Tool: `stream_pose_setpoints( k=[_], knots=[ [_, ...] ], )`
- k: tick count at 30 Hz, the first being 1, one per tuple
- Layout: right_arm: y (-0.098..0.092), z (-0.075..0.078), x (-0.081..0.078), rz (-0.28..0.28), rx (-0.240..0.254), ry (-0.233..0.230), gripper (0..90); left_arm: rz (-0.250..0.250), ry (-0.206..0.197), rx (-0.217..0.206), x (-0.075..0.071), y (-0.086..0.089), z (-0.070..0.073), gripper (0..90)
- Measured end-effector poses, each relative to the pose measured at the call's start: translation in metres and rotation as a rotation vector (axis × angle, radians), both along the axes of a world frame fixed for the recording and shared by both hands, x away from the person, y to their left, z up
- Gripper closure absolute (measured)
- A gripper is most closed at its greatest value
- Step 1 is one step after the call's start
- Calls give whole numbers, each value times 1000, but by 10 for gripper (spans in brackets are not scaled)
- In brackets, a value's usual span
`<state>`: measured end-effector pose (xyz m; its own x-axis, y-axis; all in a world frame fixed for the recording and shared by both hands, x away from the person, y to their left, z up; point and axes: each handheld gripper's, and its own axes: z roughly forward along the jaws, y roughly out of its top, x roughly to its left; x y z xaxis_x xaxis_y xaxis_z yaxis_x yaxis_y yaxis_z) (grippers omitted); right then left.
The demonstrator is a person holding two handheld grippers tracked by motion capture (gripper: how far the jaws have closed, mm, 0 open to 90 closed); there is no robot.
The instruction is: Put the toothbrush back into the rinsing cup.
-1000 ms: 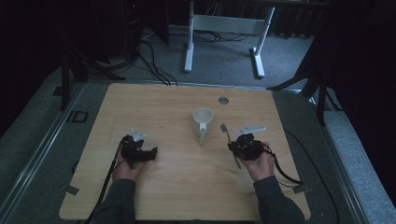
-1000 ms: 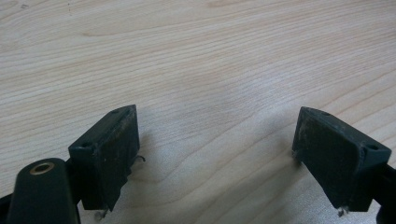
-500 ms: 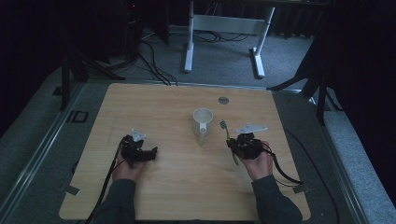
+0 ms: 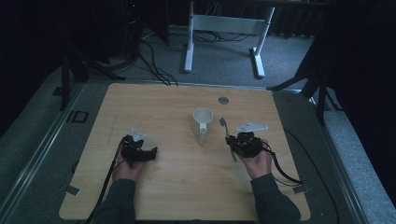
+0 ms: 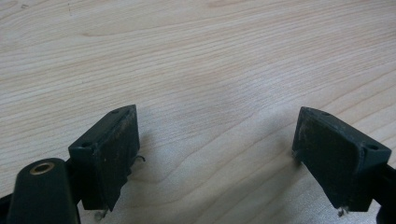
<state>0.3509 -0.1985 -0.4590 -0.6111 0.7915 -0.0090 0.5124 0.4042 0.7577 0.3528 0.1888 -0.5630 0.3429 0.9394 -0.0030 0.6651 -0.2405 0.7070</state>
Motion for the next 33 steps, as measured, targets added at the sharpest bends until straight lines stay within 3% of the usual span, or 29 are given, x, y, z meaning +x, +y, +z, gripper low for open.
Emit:
stream_pose_setpoints(
  k=[10,26,33],
  knots=[
    [1,3,1,6,31,-39,813,2,-1,-2,0,0,0,151],
    [1,4,6,20,61,-43,813,1,-1,-1,0,0,0,151],
    [8,10,6,44,61,-85,813,1,0,-2,0,0,0,151]
  ],
)
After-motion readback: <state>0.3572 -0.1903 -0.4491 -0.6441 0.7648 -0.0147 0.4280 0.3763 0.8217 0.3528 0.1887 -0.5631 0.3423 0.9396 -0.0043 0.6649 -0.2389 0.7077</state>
